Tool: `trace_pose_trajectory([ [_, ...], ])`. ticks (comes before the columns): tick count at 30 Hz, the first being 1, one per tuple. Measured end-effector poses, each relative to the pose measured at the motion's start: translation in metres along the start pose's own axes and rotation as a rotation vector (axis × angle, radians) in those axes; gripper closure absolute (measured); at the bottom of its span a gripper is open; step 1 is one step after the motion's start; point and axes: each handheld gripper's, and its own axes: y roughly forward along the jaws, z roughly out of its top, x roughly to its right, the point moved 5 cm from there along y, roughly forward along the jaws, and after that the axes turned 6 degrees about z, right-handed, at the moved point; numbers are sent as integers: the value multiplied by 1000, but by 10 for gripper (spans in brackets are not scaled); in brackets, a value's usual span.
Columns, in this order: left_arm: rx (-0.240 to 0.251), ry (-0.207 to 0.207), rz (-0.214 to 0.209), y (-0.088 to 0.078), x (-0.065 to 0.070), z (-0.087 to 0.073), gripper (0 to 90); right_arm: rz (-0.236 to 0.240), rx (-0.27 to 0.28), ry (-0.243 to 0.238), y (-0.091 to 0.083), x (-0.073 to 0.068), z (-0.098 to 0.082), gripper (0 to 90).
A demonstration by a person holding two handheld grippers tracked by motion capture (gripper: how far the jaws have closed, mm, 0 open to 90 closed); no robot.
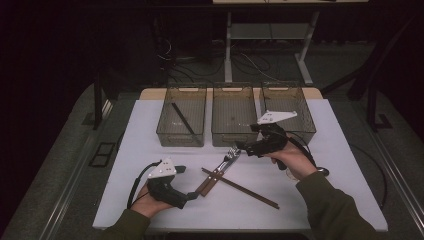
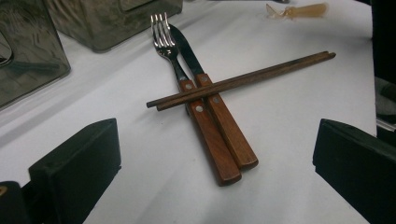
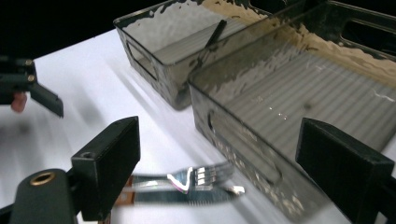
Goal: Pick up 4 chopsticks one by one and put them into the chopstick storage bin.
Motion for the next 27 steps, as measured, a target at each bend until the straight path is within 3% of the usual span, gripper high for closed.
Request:
trace_pose_trajectory([
  [14,-4,9,4,-1,1,0,0,-31,10,16,-39,9,-54,139],
  [27,2,11,5,-2,2,1,0,9,-27,43,-69,7,-92,139],
])
